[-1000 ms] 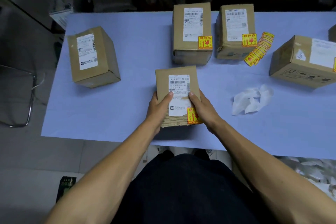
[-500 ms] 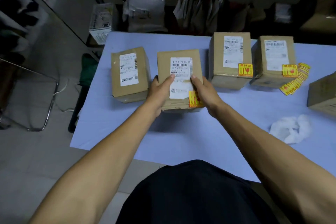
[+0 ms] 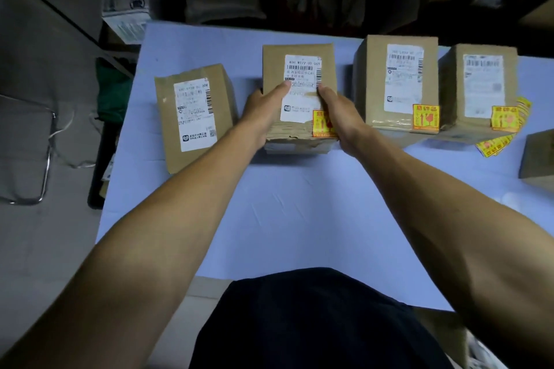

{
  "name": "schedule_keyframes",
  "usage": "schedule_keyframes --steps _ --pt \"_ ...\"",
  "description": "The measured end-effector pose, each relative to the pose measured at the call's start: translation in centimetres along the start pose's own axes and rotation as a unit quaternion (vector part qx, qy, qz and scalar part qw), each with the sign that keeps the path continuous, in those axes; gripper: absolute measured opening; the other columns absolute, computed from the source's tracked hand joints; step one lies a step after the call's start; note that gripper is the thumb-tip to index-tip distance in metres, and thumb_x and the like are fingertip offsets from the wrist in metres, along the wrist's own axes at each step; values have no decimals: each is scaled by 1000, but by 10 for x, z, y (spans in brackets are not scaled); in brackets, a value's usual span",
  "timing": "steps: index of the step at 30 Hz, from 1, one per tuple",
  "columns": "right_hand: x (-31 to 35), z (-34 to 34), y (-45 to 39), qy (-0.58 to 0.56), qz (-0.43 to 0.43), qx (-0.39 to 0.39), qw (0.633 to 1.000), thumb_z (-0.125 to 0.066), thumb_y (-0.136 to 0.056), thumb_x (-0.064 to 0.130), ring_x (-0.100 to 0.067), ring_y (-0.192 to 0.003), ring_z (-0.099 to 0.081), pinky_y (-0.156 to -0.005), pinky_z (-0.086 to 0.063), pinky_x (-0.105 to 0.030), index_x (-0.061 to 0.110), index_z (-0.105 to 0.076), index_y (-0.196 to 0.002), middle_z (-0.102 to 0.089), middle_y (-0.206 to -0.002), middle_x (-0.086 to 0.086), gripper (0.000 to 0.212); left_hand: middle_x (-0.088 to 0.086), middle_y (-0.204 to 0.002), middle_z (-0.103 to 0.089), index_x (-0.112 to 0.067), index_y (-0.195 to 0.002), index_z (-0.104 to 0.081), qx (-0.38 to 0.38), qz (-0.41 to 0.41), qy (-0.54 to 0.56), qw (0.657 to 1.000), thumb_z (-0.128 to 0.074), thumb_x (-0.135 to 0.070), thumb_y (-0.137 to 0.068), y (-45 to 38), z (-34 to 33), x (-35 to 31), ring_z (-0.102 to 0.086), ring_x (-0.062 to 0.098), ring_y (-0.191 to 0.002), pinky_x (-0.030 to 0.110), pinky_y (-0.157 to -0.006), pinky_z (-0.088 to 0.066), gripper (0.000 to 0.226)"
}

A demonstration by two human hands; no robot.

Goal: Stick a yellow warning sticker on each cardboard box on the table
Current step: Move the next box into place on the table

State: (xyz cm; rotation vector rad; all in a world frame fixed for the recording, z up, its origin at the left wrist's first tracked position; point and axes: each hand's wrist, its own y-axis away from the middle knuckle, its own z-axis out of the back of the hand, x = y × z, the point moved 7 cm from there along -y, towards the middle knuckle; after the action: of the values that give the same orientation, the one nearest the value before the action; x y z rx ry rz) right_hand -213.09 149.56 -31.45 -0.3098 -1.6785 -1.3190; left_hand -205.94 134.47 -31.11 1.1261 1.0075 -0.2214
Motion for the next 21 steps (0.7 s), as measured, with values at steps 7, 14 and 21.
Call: schedule_keyframes --steps 7,14,21 --pt "-8 8 -14 8 19 -14 1000 -48 -101 43 -17 -110 -69 -98 -54 -37 19 -54 -135 -70 -123 -2 42 -4 -109 -75 -20 -121 -64 -22 -35 -13 999 -68 -44 -90 -15 -4 9 -72 12 -96 30 -85 -58 39" --pt "-5 10 -13 46 23 -25 998 -52 -96 51 -16 -108 -69 -102 -52 -42 19 -59 -131 -72 -119 0 48 2 -126 -68 -16 -137 -53 -39 -58 -91 993 -67 -52 -87 -15 0 2 -66 17 -112 38 -97 -53 63" --pt "35 17 11 283 70 -120 949 -53 -95 44 -27 -106 -66 -93 -53 -43 12 -59 -125 -69 -120 -7 44 9 -145 -53 -12 -149 -37 -58 -128 -237 961 -67 -36 -92 9 -1 -37 -50 28 -133 37 -107 -43 69"
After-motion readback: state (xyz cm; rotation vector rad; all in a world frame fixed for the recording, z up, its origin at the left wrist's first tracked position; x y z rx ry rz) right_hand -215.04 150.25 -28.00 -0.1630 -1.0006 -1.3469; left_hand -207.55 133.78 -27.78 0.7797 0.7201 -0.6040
